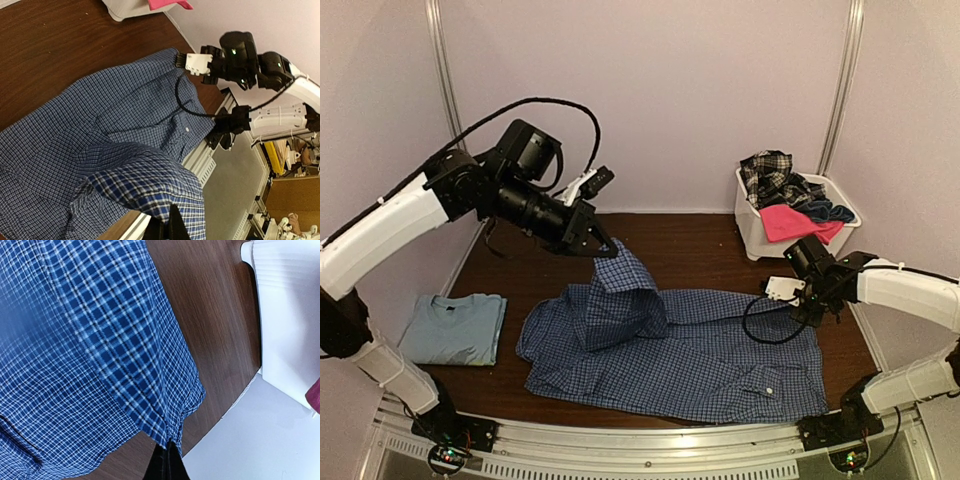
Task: Fold and stack the mixed laundry pile
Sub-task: Fold the 1/3-folded shirt at the center of the board.
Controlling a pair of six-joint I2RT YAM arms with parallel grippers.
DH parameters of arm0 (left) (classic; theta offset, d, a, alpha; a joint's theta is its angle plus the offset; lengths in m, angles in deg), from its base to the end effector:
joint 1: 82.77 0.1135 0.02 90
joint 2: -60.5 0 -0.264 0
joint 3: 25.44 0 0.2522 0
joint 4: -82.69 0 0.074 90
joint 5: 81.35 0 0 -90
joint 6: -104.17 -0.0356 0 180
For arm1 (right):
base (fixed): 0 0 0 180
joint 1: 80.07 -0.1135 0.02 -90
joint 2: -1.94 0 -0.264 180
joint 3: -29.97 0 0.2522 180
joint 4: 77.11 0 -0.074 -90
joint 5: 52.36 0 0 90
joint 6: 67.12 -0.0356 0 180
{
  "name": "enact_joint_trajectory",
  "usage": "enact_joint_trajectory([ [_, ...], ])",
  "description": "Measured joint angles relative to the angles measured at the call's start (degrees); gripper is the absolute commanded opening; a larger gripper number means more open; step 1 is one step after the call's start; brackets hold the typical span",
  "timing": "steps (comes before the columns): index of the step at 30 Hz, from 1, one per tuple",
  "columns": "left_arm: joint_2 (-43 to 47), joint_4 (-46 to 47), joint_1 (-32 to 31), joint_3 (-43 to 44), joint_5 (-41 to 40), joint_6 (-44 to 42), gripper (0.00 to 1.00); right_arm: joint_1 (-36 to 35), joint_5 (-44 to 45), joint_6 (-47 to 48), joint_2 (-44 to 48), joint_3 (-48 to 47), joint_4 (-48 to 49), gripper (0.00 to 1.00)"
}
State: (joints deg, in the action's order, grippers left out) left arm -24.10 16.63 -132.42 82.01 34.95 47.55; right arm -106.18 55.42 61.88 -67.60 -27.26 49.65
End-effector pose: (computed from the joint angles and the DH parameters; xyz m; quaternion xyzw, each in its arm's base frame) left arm 0.1853 -0.2425 0.4017 0.2159 0.8719 -0.4126 0.1511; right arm 0.2012 0.0865 0.2089 -0.4920 0.8315 -0.1736 0.1909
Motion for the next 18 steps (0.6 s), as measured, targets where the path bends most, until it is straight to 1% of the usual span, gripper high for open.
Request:
enact_joint_trajectory([
  [2, -2.5, 0.0, 2.1, 2.5, -1.0, 0.7, 0.00, 0.0, 0.0, 0.0, 0.0, 0.0, 0.2, 0.00],
  [6, -12.5, 1.9, 10.2, 11.6, -1.5, 1.1, 0.00, -0.1, -0.1, -0.3, -0.2, -0.1, 0.3, 0.00],
  [7, -16.1, 2.1, 12.4, 15.3, -1.2, 1.0, 0.08, -0.1, -0.1, -0.3, -0.4, -0.2, 0.3, 0.00],
  [8, -20.2, 2.3, 14.4, 19.7, -0.9, 0.7, 0.26, -0.1, -0.2, -0.5, -0.9, -0.4, 0.2, 0.00],
  [9, -25.0, 2.8, 16.3, 25.1, -0.8, 0.2, 0.36, -0.2, -0.3, -0.7, -1.4, -0.7, 0.2, 0.00],
  [10, -30.3, 3.1, 17.9, 31.4, -0.9, -0.5, 0.42, -0.2, -0.4, -0.9, -2.1, -1.2, 0.2, 0.00],
  [11, -34.7, 3.9, 19.3, 36.2, -1.0, -1.2, 0.53, -0.2, -0.5, -1.2, -2.8, -1.7, 0.2, 0.00],
  [12, -37.7, 4.4, 20.3, 39.3, -1.2, -1.6, 0.62, -0.2, -0.5, -1.4, -3.5, -2.3, 0.2, 0.00],
  [13, -41.0, 5.0, 21.4, 42.2, -1.5, -1.6, 0.67, -0.3, -0.6, -1.8, -4.5, -3.0, 0.2, 0.00],
  [14, -43.3, 5.9, 22.3, 43.3, -2.1, -1.8, 0.69, -0.3, -0.7, -2.1, -5.6, -3.8, 0.3, 0.00],
  [16, -45.7, 5.7, 23.9, 42.7, -3.7, -1.8, 0.69, -0.3, -0.9, -3.0, -8.1, -5.6, 0.2, 0.00],
  [18, -45.7, 5.3, 24.9, 39.3, -5.5, -2.9, 0.68, -0.3, -1.0, -3.7, -10.6, -7.5, 0.2, 0.00],
])
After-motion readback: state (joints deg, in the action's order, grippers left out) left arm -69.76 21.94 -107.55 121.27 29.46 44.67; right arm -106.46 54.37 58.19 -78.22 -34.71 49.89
